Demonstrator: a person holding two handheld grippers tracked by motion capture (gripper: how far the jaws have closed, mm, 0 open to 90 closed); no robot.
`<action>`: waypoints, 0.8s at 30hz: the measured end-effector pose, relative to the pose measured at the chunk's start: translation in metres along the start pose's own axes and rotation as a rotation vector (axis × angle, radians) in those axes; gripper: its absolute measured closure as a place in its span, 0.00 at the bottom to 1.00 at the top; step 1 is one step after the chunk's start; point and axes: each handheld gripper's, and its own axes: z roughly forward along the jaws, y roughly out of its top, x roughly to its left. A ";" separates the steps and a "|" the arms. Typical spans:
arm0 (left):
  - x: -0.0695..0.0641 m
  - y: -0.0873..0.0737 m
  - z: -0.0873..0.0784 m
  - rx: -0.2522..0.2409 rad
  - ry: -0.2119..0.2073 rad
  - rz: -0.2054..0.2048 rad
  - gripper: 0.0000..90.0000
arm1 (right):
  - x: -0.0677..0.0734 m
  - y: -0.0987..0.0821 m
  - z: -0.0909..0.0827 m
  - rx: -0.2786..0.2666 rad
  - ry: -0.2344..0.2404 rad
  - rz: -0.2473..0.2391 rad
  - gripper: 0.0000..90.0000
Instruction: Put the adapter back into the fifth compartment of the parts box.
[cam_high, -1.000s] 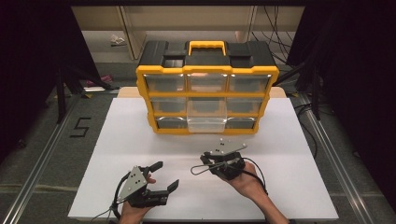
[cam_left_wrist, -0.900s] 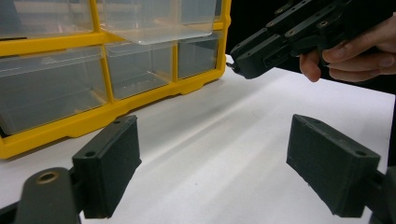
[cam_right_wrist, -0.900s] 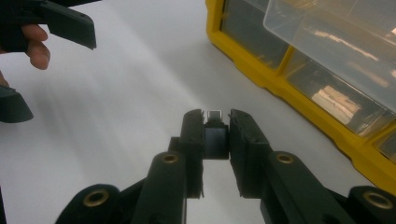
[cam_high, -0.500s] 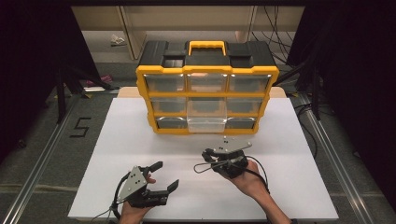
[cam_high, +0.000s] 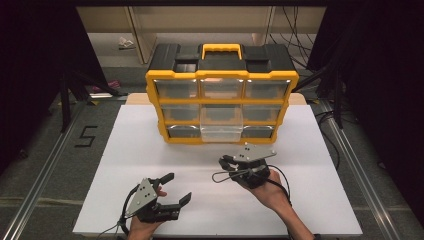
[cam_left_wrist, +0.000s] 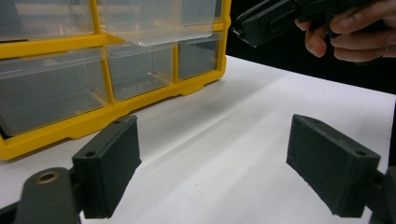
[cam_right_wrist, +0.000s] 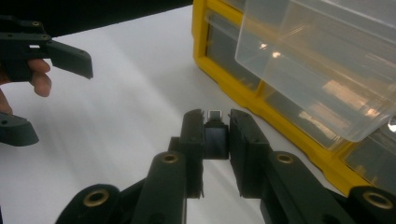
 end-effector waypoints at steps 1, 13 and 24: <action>0.000 0.000 0.000 0.000 0.000 0.000 0.19 | 0.000 0.000 -0.001 -0.002 0.000 0.003 0.85; 0.000 0.000 0.000 -0.001 0.000 0.000 0.19 | -0.006 0.004 -0.009 -0.030 -0.017 0.011 0.85; 0.000 0.000 0.000 -0.003 -0.002 -0.001 0.19 | -0.008 0.006 -0.014 -0.055 -0.028 0.016 0.85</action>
